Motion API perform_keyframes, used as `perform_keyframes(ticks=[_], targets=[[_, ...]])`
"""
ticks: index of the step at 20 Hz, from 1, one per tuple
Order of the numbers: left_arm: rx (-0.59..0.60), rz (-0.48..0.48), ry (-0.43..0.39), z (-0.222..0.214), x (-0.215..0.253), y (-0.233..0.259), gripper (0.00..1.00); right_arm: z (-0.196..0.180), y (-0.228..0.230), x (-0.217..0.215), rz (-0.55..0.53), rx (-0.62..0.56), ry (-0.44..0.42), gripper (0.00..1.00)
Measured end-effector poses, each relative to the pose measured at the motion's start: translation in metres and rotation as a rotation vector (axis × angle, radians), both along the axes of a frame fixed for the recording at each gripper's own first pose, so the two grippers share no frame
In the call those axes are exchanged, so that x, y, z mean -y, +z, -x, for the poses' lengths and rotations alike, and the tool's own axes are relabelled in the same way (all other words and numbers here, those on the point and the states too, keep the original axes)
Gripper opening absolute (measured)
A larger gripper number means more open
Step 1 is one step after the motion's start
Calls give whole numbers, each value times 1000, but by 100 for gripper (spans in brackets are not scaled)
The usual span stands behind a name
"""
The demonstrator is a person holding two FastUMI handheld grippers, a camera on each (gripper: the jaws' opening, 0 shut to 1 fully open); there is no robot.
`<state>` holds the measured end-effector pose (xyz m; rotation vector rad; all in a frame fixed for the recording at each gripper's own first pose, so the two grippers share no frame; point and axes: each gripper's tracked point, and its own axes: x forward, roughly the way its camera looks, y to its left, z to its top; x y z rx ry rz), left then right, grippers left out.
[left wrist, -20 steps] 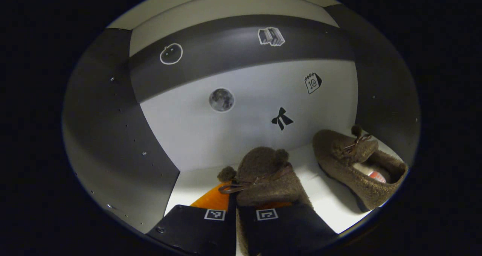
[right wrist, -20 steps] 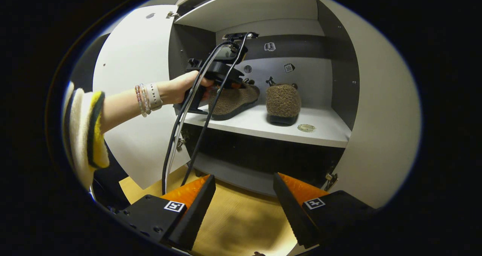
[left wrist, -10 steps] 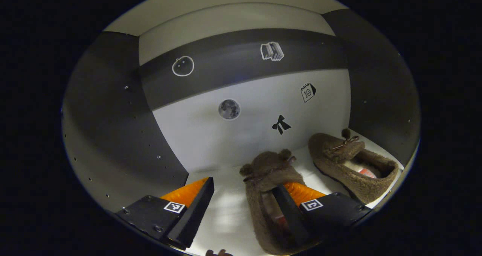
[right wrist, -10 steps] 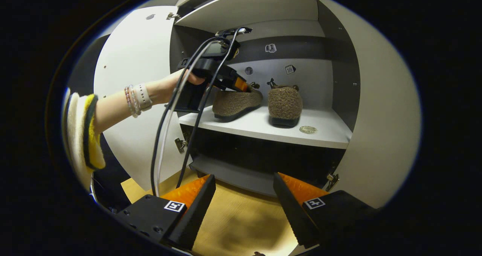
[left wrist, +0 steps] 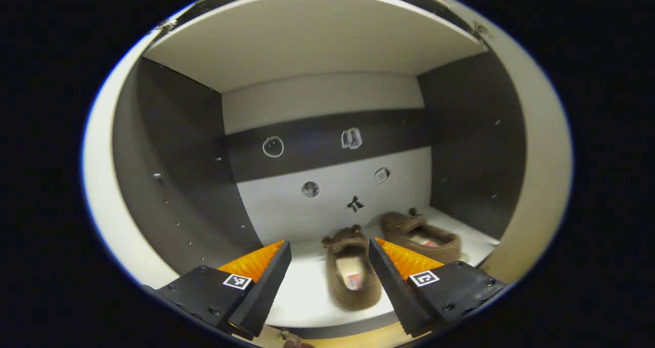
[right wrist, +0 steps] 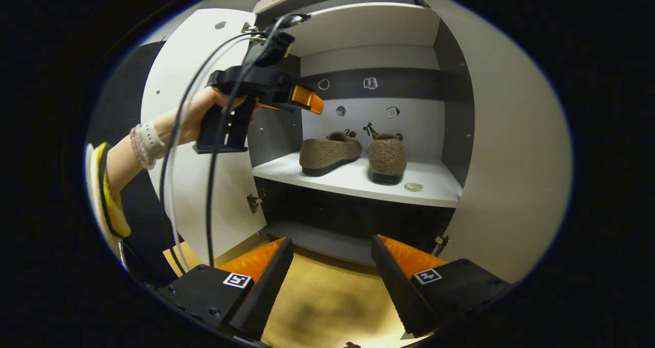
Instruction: Grab one shoe with the right hand and put it into the shoe cabinet, grab the other shoe with the left hand and put it into the shoe cabinet; then close the right door with the right hand and the left door with the left hand.
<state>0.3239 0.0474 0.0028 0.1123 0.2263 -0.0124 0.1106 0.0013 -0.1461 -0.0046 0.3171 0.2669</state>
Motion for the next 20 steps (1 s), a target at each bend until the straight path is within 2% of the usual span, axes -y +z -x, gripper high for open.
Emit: perform_keyframes(ticks=[1,5,10,11,13,15,16,18,20], targets=[[31,38,-30,23,10,10,100,8,8,-3,-2,10,-7,98],[127,115,-105,119,30,42,100,47,57,-14,-23,85,-16,99],[185,185,-169,228,51,60,96,104,130,1,-38,220,-45,98],[193,191,-170,240,52,61,99,111,138,10,-40,231,-68,98],[208,183,-154,260,50,62,92,135,152,36,-70,244,-142,98],[220,160,-136,274,47,61,96,146,163,70,-88,257,-235,98],[231,149,-135,281,47,63,96,149,162,91,-72,264,-289,100],[242,141,-143,292,51,64,96,156,159,136,-6,265,-389,98],[242,136,-146,300,53,65,96,160,161,169,37,265,-451,98]])
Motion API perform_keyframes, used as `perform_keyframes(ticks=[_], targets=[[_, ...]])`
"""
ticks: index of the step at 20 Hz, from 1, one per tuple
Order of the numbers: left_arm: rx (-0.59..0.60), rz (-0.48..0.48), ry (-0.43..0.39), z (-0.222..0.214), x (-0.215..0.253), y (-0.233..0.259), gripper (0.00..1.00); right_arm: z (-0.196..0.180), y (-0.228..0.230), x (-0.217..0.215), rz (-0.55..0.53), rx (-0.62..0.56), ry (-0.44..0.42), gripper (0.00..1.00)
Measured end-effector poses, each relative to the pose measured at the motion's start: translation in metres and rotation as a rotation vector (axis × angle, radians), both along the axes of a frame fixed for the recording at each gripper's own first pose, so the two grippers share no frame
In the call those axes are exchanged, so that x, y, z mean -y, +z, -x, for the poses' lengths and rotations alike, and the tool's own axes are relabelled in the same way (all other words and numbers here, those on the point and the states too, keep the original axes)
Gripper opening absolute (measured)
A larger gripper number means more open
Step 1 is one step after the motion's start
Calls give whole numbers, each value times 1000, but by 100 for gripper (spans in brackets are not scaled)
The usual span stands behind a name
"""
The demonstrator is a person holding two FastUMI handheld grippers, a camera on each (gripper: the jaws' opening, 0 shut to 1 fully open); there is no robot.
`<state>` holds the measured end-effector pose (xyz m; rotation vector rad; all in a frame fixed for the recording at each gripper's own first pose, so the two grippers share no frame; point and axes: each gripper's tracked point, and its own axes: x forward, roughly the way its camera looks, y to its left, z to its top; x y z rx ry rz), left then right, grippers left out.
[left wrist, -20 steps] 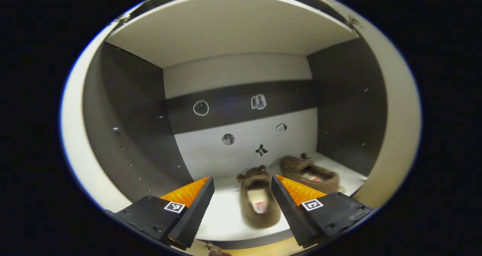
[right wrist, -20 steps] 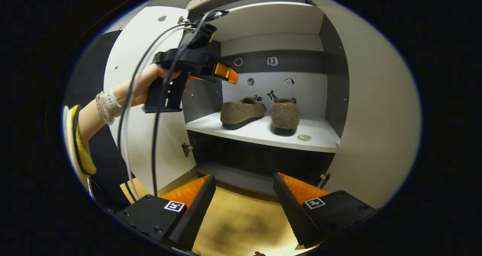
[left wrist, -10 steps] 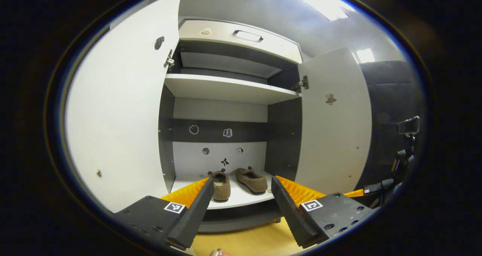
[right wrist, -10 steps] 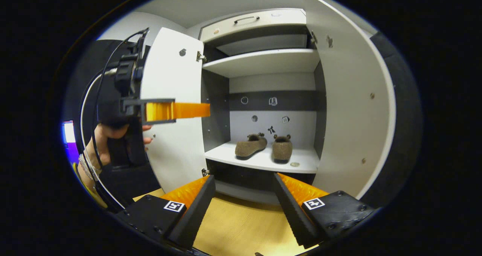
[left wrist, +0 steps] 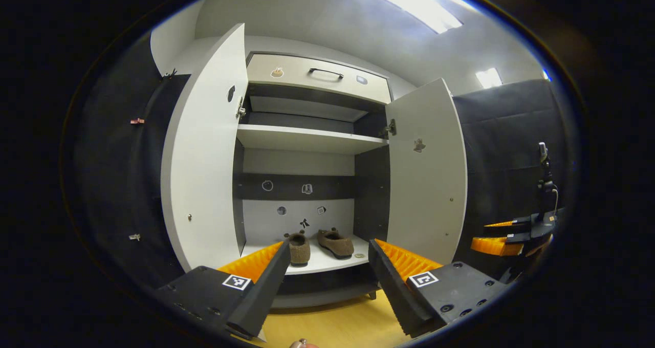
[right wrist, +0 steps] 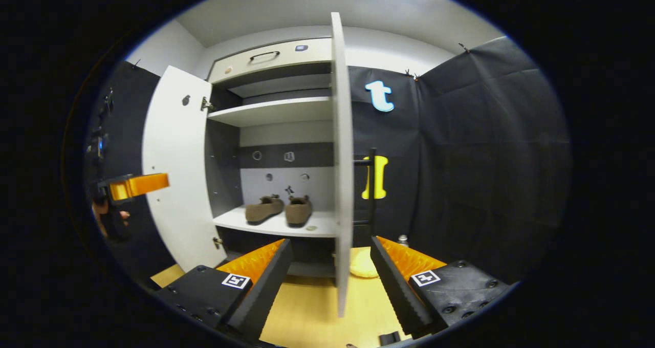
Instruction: Grab one shoe with the right hand and put it into the shoe cabinet, grab the other shoe with the left hand and put it into the shoe cabinet; then close the right door with the right hand and the left door with the left hand.
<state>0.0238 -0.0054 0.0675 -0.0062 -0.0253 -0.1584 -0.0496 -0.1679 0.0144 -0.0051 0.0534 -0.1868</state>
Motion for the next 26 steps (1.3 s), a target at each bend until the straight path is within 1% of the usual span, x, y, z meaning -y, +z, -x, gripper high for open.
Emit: perform_keyframes(ticks=[3,5,7,11,12,13,14,15,17,18,19,20,21,25,26], targets=[[-11,-6,11,5,1,-2,96,-15,7,40,-1,15,-40,99],[-16,8,6,7,4,-2,96,-31,12,54,-1,29,-24,98],[-24,18,16,7,3,-3,96,-47,13,62,-3,26,15,98],[-40,-5,83,0,-6,-7,96,-68,12,52,-7,23,143,98],[-48,-5,94,-3,-7,-9,96,-75,11,49,-4,25,164,98],[-55,-3,102,-5,-7,-10,96,-75,12,50,5,28,179,96],[-59,3,106,-7,-6,-11,99,-77,12,49,9,30,197,96],[-61,9,110,-10,-5,-11,96,-78,13,47,6,34,221,96],[-68,17,122,-16,-3,-11,96,-79,12,40,-14,30,271,96],[-70,19,128,-19,-3,-10,96,-82,10,35,-24,25,299,100],[-70,20,136,-21,-2,-10,96,-85,11,27,-35,30,320,96],[-69,21,140,-23,-2,-9,96,-90,10,20,-43,30,335,100],[-68,23,143,-24,-2,-10,96,-95,10,15,-48,33,349,96],[-89,17,169,-25,-8,-16,96,-115,17,6,-73,48,391,96],[-94,10,180,-24,-10,-17,96,-123,18,2,-79,52,399,91]])
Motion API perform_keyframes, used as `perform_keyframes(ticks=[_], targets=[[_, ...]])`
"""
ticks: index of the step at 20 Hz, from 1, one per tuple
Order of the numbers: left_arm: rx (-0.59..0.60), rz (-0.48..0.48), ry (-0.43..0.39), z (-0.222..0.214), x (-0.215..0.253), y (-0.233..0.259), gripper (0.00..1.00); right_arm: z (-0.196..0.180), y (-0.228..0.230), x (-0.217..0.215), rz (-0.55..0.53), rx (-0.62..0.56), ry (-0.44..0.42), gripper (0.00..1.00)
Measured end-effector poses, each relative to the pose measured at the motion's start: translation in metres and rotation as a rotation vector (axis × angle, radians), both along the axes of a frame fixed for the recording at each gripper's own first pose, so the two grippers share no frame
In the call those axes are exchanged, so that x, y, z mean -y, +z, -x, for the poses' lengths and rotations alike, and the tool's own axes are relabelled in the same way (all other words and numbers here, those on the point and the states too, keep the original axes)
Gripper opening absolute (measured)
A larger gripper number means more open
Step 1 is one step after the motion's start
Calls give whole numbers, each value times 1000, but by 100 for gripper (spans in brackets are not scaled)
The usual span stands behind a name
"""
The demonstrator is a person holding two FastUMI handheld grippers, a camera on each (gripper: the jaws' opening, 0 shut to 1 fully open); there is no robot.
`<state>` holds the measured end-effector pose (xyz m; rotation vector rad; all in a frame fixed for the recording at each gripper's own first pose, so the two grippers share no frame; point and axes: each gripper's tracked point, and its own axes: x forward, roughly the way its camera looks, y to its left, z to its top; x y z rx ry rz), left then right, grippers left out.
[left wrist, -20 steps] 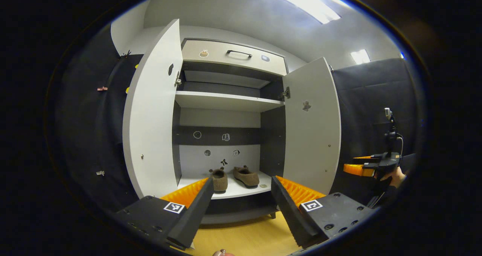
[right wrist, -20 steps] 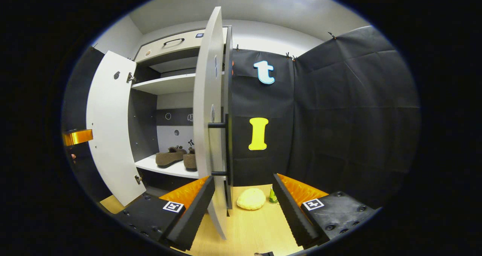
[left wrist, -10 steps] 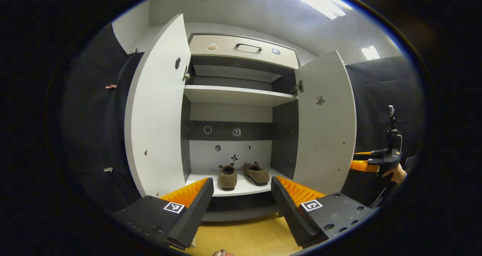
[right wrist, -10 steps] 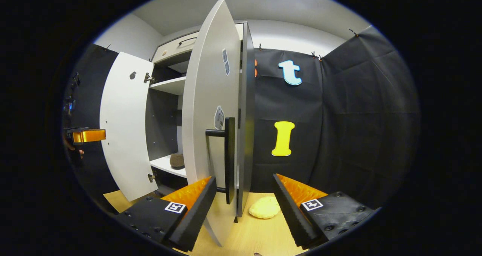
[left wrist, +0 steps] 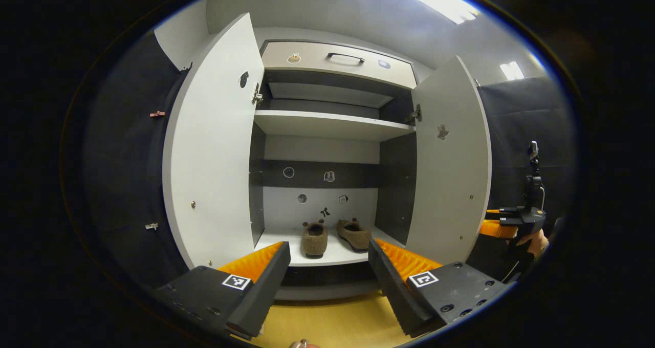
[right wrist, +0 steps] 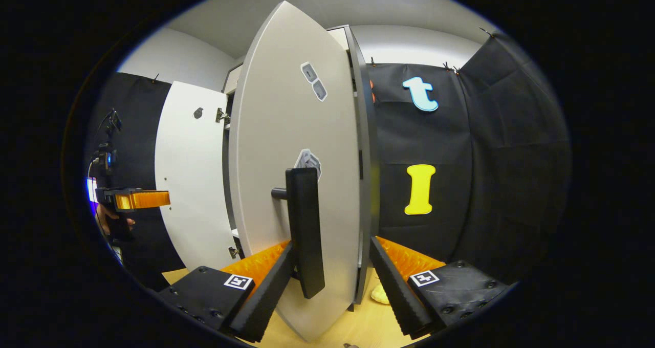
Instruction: Grab one shoe with the right hand and put it into the shoe cabinet, grab the other shoe with the left hand and put it into the shoe cabinet; then close the right door with the right hand and the left door with the left hand.
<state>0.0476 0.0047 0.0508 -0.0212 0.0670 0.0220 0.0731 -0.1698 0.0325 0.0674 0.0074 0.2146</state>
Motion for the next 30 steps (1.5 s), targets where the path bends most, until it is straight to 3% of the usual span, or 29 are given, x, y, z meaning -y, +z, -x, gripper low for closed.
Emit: perform_keyframes(ticks=[6,11,14,21,30], targets=[[-17,5,64,7,-23,-3,96,-15,-1,-28,-6,5,47,97],[-22,39,99,11,-37,-8,96,-14,-2,-30,-11,-7,-33,97],[-28,43,96,12,-41,-11,96,-7,-5,-23,-8,-7,-92,100],[-45,21,63,16,-48,-17,96,-1,-7,-28,-10,-12,-151,97],[-46,11,56,32,-75,-16,96,-21,-19,-70,-15,-26,-144,97]])
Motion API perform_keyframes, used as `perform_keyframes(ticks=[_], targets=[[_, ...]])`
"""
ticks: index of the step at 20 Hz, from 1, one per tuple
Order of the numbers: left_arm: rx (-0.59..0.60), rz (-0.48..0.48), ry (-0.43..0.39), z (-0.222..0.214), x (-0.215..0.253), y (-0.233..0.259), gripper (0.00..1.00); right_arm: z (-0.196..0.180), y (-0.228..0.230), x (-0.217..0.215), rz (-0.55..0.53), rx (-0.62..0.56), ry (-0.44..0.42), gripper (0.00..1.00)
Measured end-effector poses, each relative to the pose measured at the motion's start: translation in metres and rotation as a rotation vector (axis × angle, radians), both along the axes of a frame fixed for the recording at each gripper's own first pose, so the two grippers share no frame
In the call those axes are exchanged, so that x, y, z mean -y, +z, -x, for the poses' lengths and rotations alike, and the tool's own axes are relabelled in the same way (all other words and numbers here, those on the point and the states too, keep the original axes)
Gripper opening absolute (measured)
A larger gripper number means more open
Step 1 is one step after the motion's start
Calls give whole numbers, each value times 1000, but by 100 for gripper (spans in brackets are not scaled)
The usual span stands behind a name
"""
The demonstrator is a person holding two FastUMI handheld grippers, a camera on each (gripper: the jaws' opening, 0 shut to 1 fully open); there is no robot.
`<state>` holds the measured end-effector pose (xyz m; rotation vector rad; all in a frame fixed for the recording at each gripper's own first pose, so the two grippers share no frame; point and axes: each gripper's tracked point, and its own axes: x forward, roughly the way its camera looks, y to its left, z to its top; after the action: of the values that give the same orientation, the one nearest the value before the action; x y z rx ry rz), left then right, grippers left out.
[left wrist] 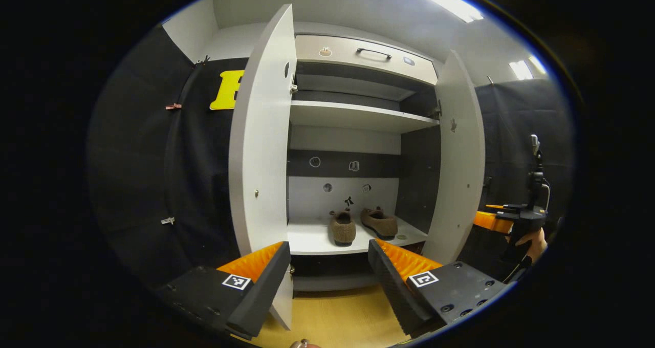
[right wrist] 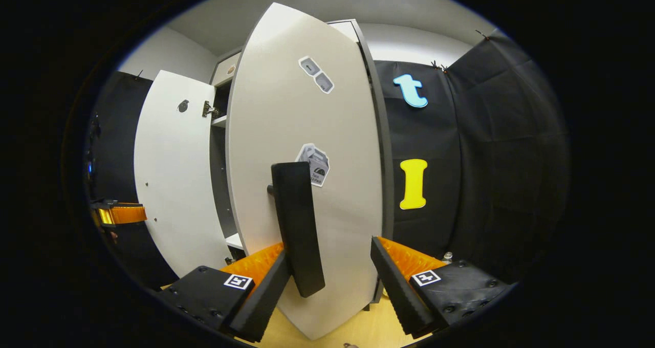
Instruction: Grab one shoe with the right hand and put it into the shoe cabinet, grab the other shoe with the left hand and put it into the shoe cabinet; then close the right door with the right hand and the left door with the left hand.
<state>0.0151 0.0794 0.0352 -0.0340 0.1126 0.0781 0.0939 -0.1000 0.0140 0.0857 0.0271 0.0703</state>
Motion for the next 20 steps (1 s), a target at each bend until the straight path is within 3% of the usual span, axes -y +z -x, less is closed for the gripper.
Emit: perform_keyframes(ticks=[12,20], targets=[[5,-27,214,61,-92,9,96,-79,-1,-72,80,48,-26,96],[8,-1,248,23,-144,-2,95,-100,-3,-91,35,25,7,96]])
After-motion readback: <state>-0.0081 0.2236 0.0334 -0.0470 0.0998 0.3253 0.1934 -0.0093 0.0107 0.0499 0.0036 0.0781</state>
